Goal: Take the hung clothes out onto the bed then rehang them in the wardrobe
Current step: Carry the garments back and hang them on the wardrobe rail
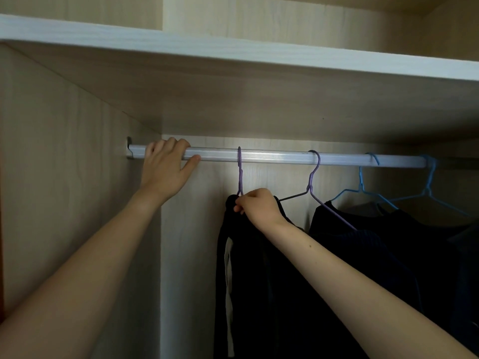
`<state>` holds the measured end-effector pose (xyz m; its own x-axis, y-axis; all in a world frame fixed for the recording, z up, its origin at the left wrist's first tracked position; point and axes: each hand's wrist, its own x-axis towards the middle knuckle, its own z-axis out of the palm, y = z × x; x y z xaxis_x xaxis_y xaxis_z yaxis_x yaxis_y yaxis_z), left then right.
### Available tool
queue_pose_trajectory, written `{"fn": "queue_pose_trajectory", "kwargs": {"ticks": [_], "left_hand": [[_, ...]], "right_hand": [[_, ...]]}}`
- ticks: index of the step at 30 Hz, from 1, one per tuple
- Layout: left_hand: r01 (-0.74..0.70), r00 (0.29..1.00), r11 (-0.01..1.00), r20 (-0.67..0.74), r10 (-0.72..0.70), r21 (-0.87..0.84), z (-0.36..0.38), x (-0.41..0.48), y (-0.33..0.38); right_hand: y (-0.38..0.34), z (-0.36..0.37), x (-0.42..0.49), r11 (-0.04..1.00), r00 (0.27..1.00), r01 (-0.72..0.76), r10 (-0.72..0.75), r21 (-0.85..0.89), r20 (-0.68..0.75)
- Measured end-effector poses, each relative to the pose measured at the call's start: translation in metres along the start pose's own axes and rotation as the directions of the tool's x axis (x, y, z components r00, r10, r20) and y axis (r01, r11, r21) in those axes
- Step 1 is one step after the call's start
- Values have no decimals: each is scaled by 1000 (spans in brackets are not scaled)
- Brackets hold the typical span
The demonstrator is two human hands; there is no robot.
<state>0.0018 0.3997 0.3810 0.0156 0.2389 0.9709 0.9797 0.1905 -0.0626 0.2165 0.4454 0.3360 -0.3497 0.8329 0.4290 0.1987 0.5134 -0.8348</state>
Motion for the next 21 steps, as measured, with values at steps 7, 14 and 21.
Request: {"fn": "queue_pose_trajectory", "kwargs": {"ticks": [7,14,21], "left_hand": [[204,978,936,106,-181,-287,-37,-12,23],[471,853,441,267,-449,-764,-116,-169,93],[950,278,3,841,-464,-312,-125,-443,124]], "right_hand": [[13,-20,-47,969,958,236,-220,72,-183],[99,-33,-180,951,944,215,-144,222,-296],[242,-13,-333,922,904,-291,353,257,-242]]}}
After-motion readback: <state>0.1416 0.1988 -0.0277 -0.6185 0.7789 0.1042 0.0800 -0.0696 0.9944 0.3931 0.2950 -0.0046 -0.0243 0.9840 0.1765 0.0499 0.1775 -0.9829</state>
